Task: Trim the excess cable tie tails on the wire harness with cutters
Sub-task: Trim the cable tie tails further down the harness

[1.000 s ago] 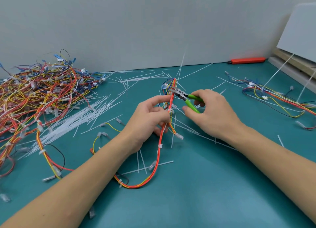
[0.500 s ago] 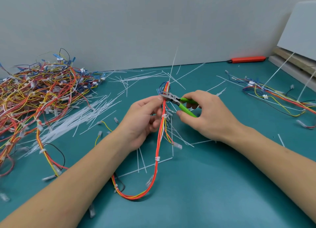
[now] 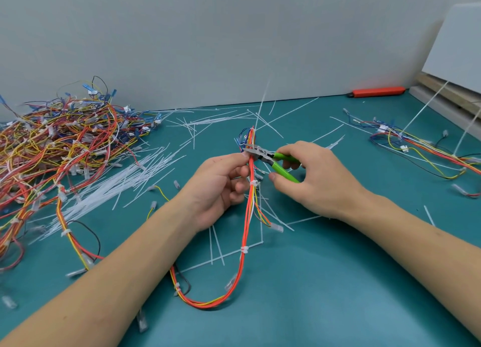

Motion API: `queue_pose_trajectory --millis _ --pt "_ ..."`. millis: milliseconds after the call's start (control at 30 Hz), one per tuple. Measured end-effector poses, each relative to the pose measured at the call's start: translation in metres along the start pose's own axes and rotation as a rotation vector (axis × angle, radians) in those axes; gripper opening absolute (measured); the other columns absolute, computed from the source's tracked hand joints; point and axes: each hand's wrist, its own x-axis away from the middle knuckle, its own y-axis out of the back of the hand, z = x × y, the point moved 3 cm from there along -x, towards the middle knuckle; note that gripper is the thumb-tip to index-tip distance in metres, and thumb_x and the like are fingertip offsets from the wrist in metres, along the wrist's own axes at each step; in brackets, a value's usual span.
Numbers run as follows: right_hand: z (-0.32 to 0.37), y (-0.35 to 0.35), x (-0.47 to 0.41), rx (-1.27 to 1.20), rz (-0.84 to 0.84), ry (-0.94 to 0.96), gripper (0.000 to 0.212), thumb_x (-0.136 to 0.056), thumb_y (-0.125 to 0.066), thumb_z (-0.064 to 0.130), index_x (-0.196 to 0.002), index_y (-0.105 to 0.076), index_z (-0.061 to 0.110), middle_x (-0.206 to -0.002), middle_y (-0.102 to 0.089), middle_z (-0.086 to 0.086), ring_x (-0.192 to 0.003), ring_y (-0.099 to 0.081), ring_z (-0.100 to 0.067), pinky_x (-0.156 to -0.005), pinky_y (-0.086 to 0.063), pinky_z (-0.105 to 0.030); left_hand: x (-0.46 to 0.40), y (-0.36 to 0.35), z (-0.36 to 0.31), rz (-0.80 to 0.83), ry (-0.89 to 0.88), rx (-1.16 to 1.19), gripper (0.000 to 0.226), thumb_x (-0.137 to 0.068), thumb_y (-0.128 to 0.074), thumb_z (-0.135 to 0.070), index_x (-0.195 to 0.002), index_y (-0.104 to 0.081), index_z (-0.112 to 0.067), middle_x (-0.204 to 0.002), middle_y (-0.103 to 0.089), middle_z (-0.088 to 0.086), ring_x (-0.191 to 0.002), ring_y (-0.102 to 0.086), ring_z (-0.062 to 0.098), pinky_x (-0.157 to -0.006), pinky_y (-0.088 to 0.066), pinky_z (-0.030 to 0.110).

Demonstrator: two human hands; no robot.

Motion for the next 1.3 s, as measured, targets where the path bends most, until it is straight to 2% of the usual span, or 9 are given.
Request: queue_pose_trajectory --millis 167,400,500,600,700,833,1000,1167,1300 --pt "0.0012 -0.0024 0.0 -0.014 -0.001 -0.001 0.034 -0.087 -0.069 0.049 -0.111 -0.068 0.025 -0.093 -0.063 0.01 -0.093 -0.06 -0.015 -0.088 -0.051 -0.038 -0.0011 0.001 0.001 0.0 0.009 -0.003 0.037 -0.099 -0.058 -0.026 -0.063 -0.065 -0.022 -0.063 -0.05 -0.005 -0.048 -0.039 0.01 -0.044 -0.028 0.021" --pt "-0.0024 -0.0033 -0.0006 0.049 -0.029 0.009 0.038 -0.088 -0.071 0.05 -0.115 -0.067 0.025 -0.096 -0.061 0.011 -0.096 -0.057 -0.014 -0.09 -0.047 -0.032 -0.0024 0.0004 0.0014 -0.087 -0.073 -0.088 0.018 -0.099 -0.057 -0.019 -0.083 -0.066 -0.017 -0.07 -0.058 -0.003 -0.049 -0.048 0.012 -0.041 -0.027 0.02" --pt "-0.0025 -0.002 -0.0009 0.075 -0.045 0.009 0.043 -0.086 -0.068 0.055 -0.117 -0.067 0.025 -0.098 -0.061 0.011 -0.098 -0.056 -0.014 -0.09 -0.043 -0.028 0.0002 0.0001 0.0012 -0.123 -0.118 -0.159 0.015 -0.1 -0.059 -0.021 -0.09 -0.07 -0.017 -0.082 -0.067 0.0 -0.05 -0.053 0.014 -0.04 -0.026 0.019" --pt "-0.0016 0.0006 -0.0017 0.099 -0.052 0.013 0.048 -0.085 -0.06 0.06 -0.118 -0.067 0.026 -0.098 -0.06 0.012 -0.097 -0.055 -0.013 -0.088 -0.04 -0.025 0.0017 -0.0006 -0.0009 -0.086 -0.112 -0.149 0.018 -0.102 -0.056 -0.023 -0.099 -0.073 -0.017 -0.1 -0.076 0.002 -0.048 -0.051 0.012 -0.037 -0.027 0.016" --pt "-0.0013 0.0019 -0.0011 0.103 -0.054 0.019 0.045 -0.086 -0.062 0.057 -0.118 -0.067 0.025 -0.097 -0.059 0.012 -0.096 -0.054 -0.013 -0.087 -0.04 -0.025 0.0019 -0.0013 -0.0021 -0.018 -0.055 -0.063 0.02 -0.103 -0.055 -0.022 -0.105 -0.072 -0.013 -0.101 -0.076 0.004 -0.048 -0.048 0.011 -0.039 -0.029 0.016" --pt "-0.001 0.0006 -0.0008 0.111 -0.055 0.038 0.037 -0.089 -0.073 0.046 -0.118 -0.067 0.024 -0.097 -0.059 0.011 -0.096 -0.055 -0.015 -0.087 -0.041 -0.026 0.0015 -0.0001 -0.0006 0.006 -0.004 0.034 0.024 -0.102 -0.056 -0.021 -0.092 -0.077 -0.017 -0.091 -0.074 0.001 -0.049 -0.048 0.01 -0.043 -0.033 0.019" --pt "0.0007 0.0028 -0.0014 0.118 -0.061 0.048 0.04 -0.089 -0.069 0.05 -0.118 -0.067 0.024 -0.097 -0.058 0.012 -0.096 -0.054 -0.014 -0.088 -0.041 -0.026 -0.0002 0.0024 0.0002 0.003 0.035 0.066 0.021 -0.097 -0.062 -0.026 -0.088 -0.079 -0.019 -0.085 -0.073 -0.004 -0.049 -0.05 0.007 -0.046 -0.036 0.018" --pt "-0.0002 0.0059 -0.0016 0.098 -0.041 0.053 0.042 -0.087 -0.068 0.052 -0.118 -0.067 0.024 -0.098 -0.061 0.01 -0.097 -0.055 -0.015 -0.09 -0.045 -0.03 0.0005 0.0033 -0.0001 0.035 0.065 0.057 0.016 -0.082 -0.071 -0.033 -0.081 -0.081 -0.02 -0.085 -0.073 -0.005 -0.05 -0.054 0.006 -0.046 -0.039 0.018" --pt "0.0008 0.0047 -0.0011 0.073 -0.024 0.052 0.044 -0.086 -0.064 0.054 -0.118 -0.067 0.024 -0.098 -0.061 0.011 -0.096 -0.056 -0.015 -0.091 -0.046 -0.032 0.0012 0.0045 -0.0004 0.051 0.083 0.083 0.015 -0.085 -0.069 -0.028 -0.081 -0.082 -0.021 -0.087 -0.076 -0.004 -0.05 -0.056 0.006 -0.049 -0.046 0.016"
